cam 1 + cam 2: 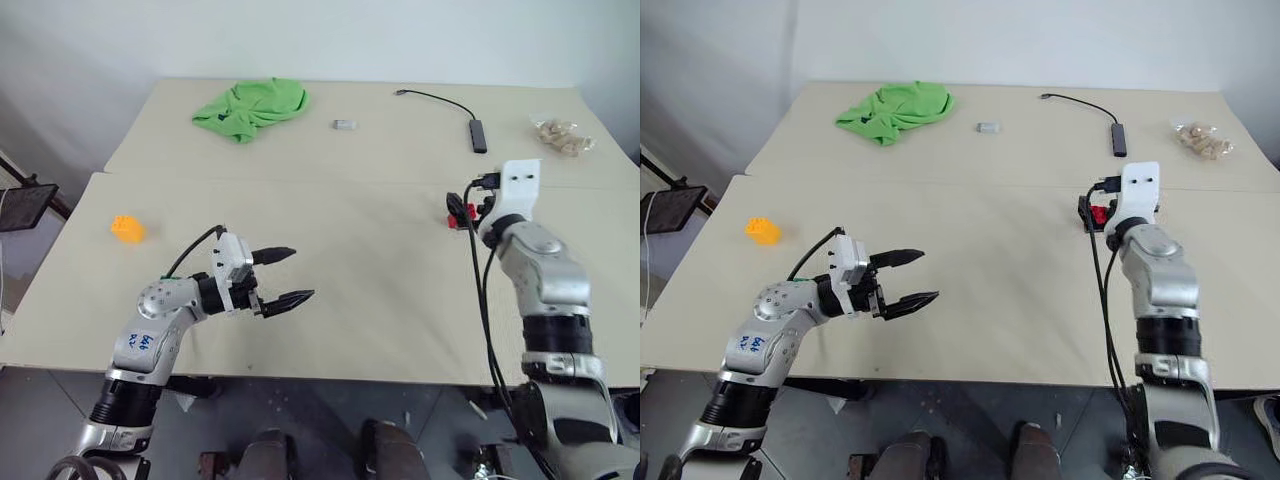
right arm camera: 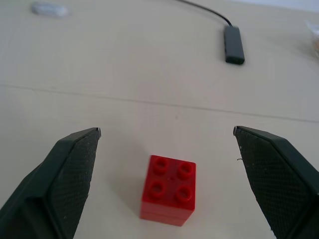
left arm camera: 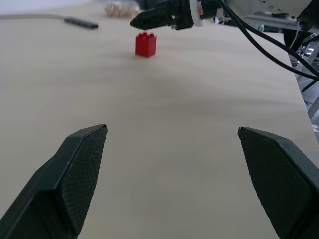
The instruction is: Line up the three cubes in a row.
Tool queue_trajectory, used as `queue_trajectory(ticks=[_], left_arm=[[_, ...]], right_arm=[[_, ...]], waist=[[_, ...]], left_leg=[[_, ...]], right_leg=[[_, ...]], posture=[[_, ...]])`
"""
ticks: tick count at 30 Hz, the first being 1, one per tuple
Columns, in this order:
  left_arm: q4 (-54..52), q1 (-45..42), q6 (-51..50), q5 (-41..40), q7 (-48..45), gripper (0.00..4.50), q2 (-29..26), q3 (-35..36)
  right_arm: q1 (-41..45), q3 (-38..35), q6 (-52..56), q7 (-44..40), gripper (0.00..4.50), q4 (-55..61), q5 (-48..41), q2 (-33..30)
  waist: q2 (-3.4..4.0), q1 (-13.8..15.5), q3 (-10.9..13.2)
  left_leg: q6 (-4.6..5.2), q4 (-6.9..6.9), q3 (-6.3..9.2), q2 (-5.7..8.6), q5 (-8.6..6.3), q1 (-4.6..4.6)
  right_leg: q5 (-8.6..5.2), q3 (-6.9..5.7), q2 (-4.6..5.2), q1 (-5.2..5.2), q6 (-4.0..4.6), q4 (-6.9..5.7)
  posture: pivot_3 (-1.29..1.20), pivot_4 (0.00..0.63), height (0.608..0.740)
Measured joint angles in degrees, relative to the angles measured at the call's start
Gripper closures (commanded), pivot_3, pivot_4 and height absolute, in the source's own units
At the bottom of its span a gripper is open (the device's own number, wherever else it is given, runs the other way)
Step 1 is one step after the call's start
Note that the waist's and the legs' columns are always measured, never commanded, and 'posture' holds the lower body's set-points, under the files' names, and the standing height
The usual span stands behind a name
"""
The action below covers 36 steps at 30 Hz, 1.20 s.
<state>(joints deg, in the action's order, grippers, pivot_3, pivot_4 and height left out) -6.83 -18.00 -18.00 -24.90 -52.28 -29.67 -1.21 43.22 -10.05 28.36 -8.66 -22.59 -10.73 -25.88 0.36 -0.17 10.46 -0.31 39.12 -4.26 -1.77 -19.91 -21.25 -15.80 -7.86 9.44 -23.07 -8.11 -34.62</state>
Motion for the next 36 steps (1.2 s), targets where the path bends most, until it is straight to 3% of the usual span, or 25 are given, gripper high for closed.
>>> queue_trajectory(ticks=[3, 5, 10, 13, 16, 21, 24, 27, 33, 36], left_arm=[[-2.11, 1.58, -0.9, -0.03, 0.24, 0.03, -0.26, 0.02], [-3.24, 2.36, -0.88, 0.1, 0.88, 0.0, -0.28, 0.2], [-4.45, 3.74, -0.89, 0.1, 2.41, 0.0, -0.36, 0.88], [-5.18, 4.62, -1.21, 0.1, 2.93, 0.0, -0.81, 1.26], [-6.1, 5.44, -1.58, -0.02, 3.57, 0.0, -1.62, 2.8], [-6.55, 8.86, -1.77, -0.14, 3.83, 0.0, -2.9, 4.7], [-7.15, 11.11, -1.93, -0.38, 3.44, 0.0, -3.31, 4.81], [-8.61, 12.45, -2.36, -0.7, 3.63, 0.0, -3.47, 5.24], [-11.03, 15.3, -3.89, -2.21, 4.63, 0.0, -3.58, 7.34], [-11.32, 16.41, -3.95, -2.41, 4.74, 0.0, -3.95, 8.56]], right_arm=[[2.09, 0.27, -3.11, 1.38, 0.0, -7.66, 1.57, 1.28], [2.78, 0.31, -5.29, 2.71, 0.41, -11.65, 2.56, 2.31], [2.83, 0.54, -7.46, 3.11, 2.01, -14.13, 2.96, 4.32], [1.02, 0.34, -6.37, 1.65, 3.01, -8.65, 2.02, 4.74], [-2.8, 1.6, -6.06, -6.99, 2.98, -0.86, -0.83, 4.46], [-6.91, 11.23, -6.7, -37.72, 2.98, 7.43, -6.46, -3.34], [-6.63, 19.11, -14.77, -54.99, 2.98, 8.27, -4.85, -7.51], [-6.37, 23.62, -20.69, -62.54, 2.98, 5.26, -2.67, -7.15], [-3.59, 24.5, -28.24, -66.14, 2.98, -3.6, -0.48, -4.06], [-2.89, 24.39, -28.29, -67.07, 2.04, -5.22, -0.27, -3.32]], waist=[[0.0, -0.28, 0.0], [0.0, -0.46, 0.0], [0.0, -1.09, 0.0], [0.0, -1.41, 0.0], [0.0, -1.42, 0.0], [0.01, -1.4, 0.01], [-0.01, -1.35, 0.01], [-0.03, -1.32, 0.02], [-0.03, -1.4, 0.02], [-0.03, -1.4, 0.02]], left_leg=[[0.0, -0.04, -0.03, -0.02, 0.0, -0.01], [0.0, -0.03, -0.06, -0.02, 0.0, 0.0], [0.0, -0.03, -0.06, -0.02, 0.0, 0.0], [0.0, -0.05, -0.04, -0.03, 0.0, -0.01], [-0.01, -0.06, -0.06, -0.04, 0.0, -0.01], [0.02, -0.06, -0.11, -0.03, -0.02, 0.01], [0.03, -0.02, -0.13, -0.03, -0.02, 0.03], [0.03, 0.0, -0.14, -0.03, -0.02, 0.02], [0.02, 0.04, -0.15, -0.04, -0.01, 0.06], [0.02, 0.03, -0.14, -0.05, -0.02, 0.06]], right_leg=[[0.0, 0.01, 0.0, -0.05, 0.0, -0.02], [0.0, 0.03, 0.0, -0.05, 0.0, -0.02], [0.0, 0.05, 0.0, -0.07, 0.0, -0.05], [0.0, 0.05, 0.0, -0.11, 0.0, -0.08], [0.0, 0.07, -0.01, -0.13, 0.0, -0.07], [0.0, 0.13, -0.01, -0.13, 0.0, -0.01], [0.0, 0.12, -0.01, -0.12, -0.01, -0.01], [0.0, 0.13, 0.0, -0.12, 0.0, -0.02], [0.0, 0.14, -0.01, -0.11, 0.0, -0.08], [0.0, 0.13, -0.01, -0.12, 0.0, -0.1]], posture=[[0.0, 0.15, 0.74], [0.0, 0.15, 0.74], [0.0, 0.15, 0.74], [0.0, 0.15, 0.74], [0.0, 0.15, 0.74], [0.0, 0.15, 0.74], [0.0, 0.15, 0.74], [0.0, 0.15, 0.74], [0.0, 0.15, 0.74], [0.0, 0.15, 0.74]])
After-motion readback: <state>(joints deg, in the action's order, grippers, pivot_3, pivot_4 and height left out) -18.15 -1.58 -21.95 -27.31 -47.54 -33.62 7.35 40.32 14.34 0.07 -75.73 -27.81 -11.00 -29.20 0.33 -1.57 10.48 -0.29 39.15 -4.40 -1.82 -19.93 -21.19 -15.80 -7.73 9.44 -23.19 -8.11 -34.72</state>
